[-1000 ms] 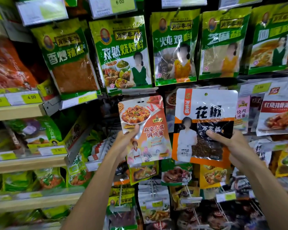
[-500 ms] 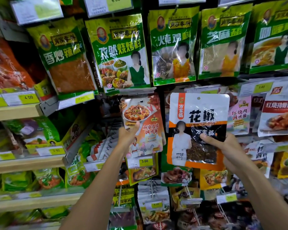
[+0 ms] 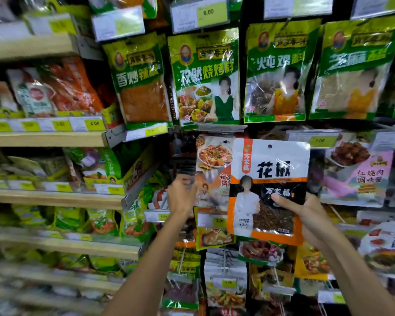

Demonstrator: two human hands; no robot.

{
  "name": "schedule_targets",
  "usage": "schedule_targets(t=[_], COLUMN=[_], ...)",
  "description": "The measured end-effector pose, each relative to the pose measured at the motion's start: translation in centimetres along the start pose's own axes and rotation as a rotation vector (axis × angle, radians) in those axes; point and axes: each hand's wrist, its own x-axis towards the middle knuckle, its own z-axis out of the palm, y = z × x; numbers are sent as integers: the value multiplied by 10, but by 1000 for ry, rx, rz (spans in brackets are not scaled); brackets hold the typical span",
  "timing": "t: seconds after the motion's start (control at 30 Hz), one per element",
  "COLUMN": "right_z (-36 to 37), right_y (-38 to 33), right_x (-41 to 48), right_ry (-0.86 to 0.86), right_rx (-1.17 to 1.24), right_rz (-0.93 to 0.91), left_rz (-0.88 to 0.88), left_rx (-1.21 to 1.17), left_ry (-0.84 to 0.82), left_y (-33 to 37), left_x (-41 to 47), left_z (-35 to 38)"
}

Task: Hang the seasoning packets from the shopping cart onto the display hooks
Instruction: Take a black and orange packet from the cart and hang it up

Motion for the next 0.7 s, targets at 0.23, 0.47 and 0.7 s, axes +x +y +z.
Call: schedule_targets(t=[0.23, 0.47, 0.7], right_z=[90, 179, 229], right_y=[3, 29, 39], right_x=[7, 13, 14], right_ry=[-133, -130, -64], right_rx=[48, 46, 72], right_rz=[20, 49, 54], left_rz=[238, 770, 1099], left_rx=[117, 369, 675], left_ry=[18, 483, 586], left_y=[-24, -55, -75], left_x=[-6, 27, 110], left_z=[-81, -172, -212])
